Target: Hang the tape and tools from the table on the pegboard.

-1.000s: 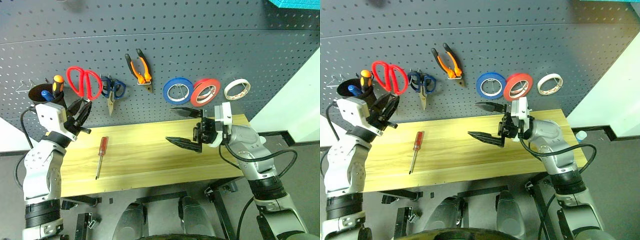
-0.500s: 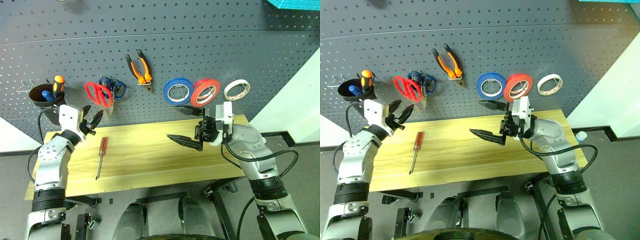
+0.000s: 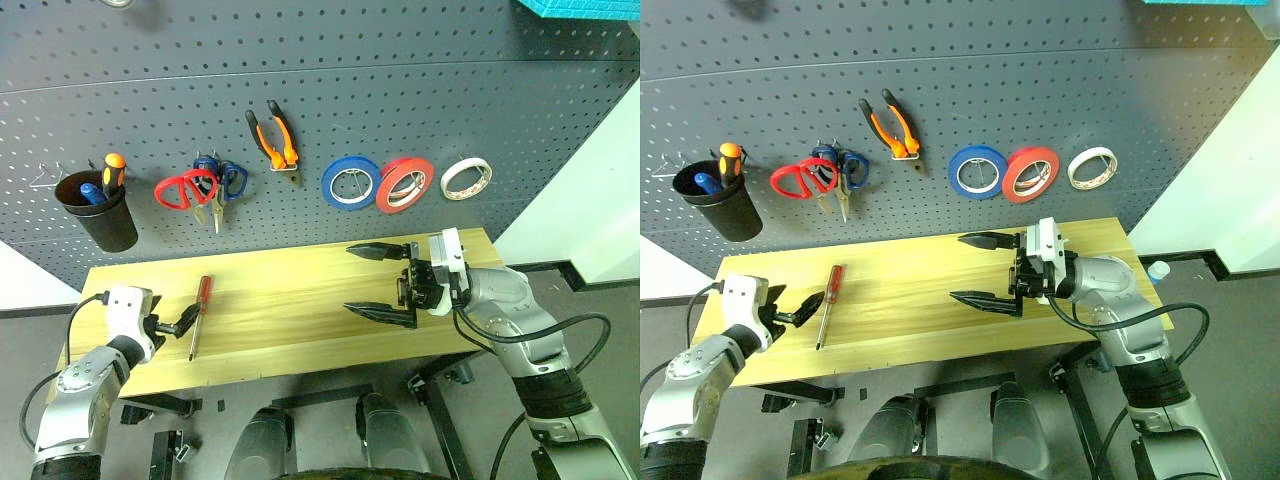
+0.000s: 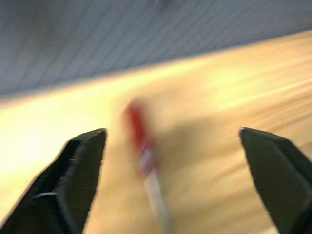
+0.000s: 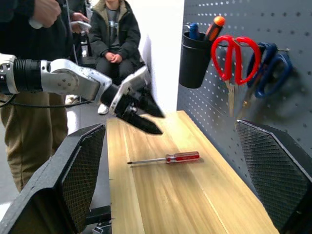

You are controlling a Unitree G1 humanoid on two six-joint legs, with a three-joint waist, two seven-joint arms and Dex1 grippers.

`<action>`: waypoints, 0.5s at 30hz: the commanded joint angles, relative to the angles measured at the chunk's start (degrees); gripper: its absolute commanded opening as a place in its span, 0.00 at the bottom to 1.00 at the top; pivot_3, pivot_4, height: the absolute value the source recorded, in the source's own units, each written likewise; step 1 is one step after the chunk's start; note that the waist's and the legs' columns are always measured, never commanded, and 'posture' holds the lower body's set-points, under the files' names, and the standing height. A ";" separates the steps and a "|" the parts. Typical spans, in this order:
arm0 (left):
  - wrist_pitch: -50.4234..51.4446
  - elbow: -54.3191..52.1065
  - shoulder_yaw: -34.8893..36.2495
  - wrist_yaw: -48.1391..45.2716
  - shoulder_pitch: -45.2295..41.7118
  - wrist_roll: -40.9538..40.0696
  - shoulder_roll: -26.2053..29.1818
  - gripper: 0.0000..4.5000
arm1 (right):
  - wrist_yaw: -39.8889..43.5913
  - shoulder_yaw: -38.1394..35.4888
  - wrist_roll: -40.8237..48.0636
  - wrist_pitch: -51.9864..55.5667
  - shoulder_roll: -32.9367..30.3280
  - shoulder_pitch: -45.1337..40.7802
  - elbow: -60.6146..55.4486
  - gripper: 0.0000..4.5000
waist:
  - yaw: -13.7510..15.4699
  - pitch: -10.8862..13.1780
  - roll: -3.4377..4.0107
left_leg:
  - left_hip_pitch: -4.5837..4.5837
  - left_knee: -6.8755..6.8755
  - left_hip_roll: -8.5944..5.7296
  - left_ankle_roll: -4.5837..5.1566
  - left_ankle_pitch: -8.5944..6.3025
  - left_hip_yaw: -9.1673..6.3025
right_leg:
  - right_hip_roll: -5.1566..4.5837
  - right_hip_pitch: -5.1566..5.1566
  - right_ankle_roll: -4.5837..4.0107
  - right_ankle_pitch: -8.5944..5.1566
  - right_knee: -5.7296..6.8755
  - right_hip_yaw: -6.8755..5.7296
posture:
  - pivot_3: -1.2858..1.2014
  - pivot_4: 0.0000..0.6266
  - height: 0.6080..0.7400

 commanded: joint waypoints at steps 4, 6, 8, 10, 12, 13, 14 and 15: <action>18.43 5.08 -1.09 13.80 -11.68 2.28 -3.06 1.00 | 0.45 0.00 -1.16 -1.38 0.94 -0.94 0.29 1.00 | 0.43 -0.01 -0.03 | 0.27 0.00 -0.02 -0.01 0.00 -0.08 | 0.00 0.30 0.03 -0.01 -0.04 -0.05 | 0.52 0.18 1.00; 19.77 9.58 -2.41 14.70 -15.98 3.72 -3.07 1.00 | 0.43 0.04 -1.37 -1.36 1.12 -0.81 0.18 1.00 | 0.49 -0.02 -0.03 | 0.28 -0.05 -0.02 -0.01 0.00 -0.08 | 0.01 0.28 0.22 0.09 -0.03 -0.05 | 0.52 0.18 1.00; 19.31 15.41 -3.47 14.74 -20.09 5.07 -2.62 1.00 | 0.38 -0.05 -1.63 -1.50 1.11 -0.47 0.06 1.00 | 0.57 -0.02 -0.03 | 0.28 -0.13 -0.02 -0.01 0.00 -0.08 | 0.01 0.24 0.24 0.10 -0.04 -0.05 | 0.52 0.18 1.00; 18.69 21.02 -4.13 14.51 -23.89 6.09 -2.26 1.00 | 0.17 -0.26 -1.77 -1.56 1.02 -0.12 -0.13 1.00 | 0.54 -0.02 -0.04 | 0.27 -0.17 -0.02 -0.02 0.00 -0.07 | 0.01 0.20 0.25 0.10 -0.04 -0.05 | 0.51 0.18 1.00; 18.03 27.33 -4.40 14.14 -27.88 6.78 -1.96 1.00 | -0.18 -0.58 -1.79 -1.50 0.92 0.29 -0.49 1.00 | 0.59 -0.02 -0.04 | 0.24 -0.19 -0.03 -0.02 -0.01 -0.07 | 0.01 0.18 0.24 0.10 -0.06 -0.05 | 0.51 0.18 1.00; 17.42 30.46 -4.31 13.84 -29.74 6.94 -1.89 1.00 | -0.39 -0.73 -1.80 -1.51 0.88 0.52 -0.70 1.00 | 0.68 -0.02 -0.04 | 0.22 -0.19 -0.02 -0.02 -0.01 -0.07 | 0.01 0.17 0.24 0.10 -0.09 -0.05 | 0.51 0.18 1.00; 16.89 33.30 -4.28 13.41 -31.32 7.09 -1.81 1.00 | -0.60 -0.83 -1.80 -1.51 0.86 0.74 -0.93 1.00 | 0.75 -0.02 -0.04 | 0.20 -0.19 -0.03 -0.02 -0.01 -0.07 | 0.01 0.17 0.25 0.10 -0.11 -0.05 | 0.51 0.18 1.00; 15.71 36.75 -4.60 12.96 -33.06 7.66 -1.65 1.00 | -0.78 -0.96 -1.74 -1.47 0.75 1.04 -1.23 1.00 | 0.77 -0.02 -0.04 | 0.19 -0.19 -0.03 -0.02 -0.01 -0.07 | 0.01 0.16 0.28 0.08 -0.12 -0.05 | 0.50 0.18 1.00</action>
